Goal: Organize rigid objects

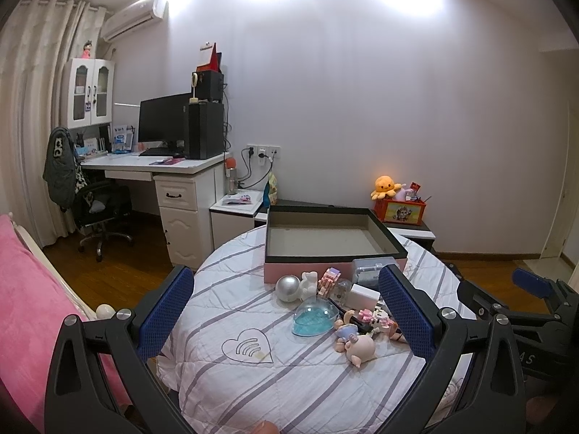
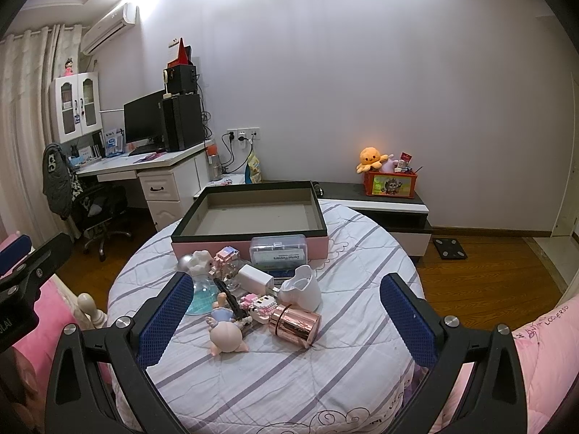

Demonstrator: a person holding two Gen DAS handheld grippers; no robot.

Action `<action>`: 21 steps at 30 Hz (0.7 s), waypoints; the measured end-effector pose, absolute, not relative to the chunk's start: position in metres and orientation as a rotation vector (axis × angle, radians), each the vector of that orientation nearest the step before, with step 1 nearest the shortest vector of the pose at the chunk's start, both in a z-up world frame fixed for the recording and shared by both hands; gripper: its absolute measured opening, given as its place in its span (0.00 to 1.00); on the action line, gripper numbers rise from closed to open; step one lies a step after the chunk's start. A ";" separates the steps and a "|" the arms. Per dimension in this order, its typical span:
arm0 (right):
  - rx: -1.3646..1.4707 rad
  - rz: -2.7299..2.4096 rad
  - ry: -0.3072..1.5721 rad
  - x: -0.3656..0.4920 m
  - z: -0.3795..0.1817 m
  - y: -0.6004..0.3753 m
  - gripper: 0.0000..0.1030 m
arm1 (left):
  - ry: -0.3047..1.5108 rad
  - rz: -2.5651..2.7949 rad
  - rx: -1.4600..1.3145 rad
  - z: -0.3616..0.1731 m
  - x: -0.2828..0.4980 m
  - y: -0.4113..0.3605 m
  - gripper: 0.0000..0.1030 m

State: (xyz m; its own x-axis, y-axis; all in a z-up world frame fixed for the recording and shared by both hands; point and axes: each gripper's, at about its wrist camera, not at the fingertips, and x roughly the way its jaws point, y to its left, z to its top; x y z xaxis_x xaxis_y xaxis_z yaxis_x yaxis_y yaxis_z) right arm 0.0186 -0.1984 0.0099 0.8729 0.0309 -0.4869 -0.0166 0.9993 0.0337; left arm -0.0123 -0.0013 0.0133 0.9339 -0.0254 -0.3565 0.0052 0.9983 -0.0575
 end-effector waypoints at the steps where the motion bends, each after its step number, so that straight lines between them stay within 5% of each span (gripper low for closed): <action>1: 0.030 0.025 0.511 0.019 0.010 -0.199 1.00 | 0.367 -0.016 -0.057 0.013 -0.012 -0.001 1.00; 21: 0.022 0.020 0.557 0.033 -0.012 -0.203 1.00 | 0.429 -0.006 -0.065 -0.014 0.005 0.000 1.00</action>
